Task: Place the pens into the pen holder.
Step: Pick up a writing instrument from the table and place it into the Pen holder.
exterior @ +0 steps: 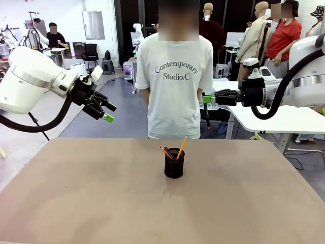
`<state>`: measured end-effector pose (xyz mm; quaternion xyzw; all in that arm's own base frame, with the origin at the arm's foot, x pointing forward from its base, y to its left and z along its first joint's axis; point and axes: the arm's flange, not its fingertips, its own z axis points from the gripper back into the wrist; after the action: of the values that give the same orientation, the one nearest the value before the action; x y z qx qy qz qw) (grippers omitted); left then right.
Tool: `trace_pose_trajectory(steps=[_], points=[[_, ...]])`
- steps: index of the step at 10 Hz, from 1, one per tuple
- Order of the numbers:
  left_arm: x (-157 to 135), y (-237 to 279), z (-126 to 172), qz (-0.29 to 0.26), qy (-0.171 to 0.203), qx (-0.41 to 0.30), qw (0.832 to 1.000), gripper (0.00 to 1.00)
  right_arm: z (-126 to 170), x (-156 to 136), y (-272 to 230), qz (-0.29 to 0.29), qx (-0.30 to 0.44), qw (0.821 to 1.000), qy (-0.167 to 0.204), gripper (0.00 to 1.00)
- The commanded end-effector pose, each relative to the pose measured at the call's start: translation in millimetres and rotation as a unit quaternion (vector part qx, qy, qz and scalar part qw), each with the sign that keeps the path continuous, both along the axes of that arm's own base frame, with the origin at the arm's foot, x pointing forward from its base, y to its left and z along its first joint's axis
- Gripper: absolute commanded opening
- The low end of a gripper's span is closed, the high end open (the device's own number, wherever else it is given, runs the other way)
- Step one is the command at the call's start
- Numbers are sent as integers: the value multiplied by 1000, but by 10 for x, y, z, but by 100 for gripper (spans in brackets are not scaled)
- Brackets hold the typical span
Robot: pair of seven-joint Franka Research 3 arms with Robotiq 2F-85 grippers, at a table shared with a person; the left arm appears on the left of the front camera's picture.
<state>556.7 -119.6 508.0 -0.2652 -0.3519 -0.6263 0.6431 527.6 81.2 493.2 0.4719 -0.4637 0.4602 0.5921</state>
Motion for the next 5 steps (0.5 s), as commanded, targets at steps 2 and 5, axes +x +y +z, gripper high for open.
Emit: trace_pose_trajectory(steps=[2, 5], points=[[-16, 15, 13, 0, 0, 0, 1000, 100, 0, 0, 0, 0, 0, 1000, 0, 0], [-16, 15, 13, 0, 0, 0, 1000, 100, -226, -9, 242, 7, 25, 998, -61, 0]])
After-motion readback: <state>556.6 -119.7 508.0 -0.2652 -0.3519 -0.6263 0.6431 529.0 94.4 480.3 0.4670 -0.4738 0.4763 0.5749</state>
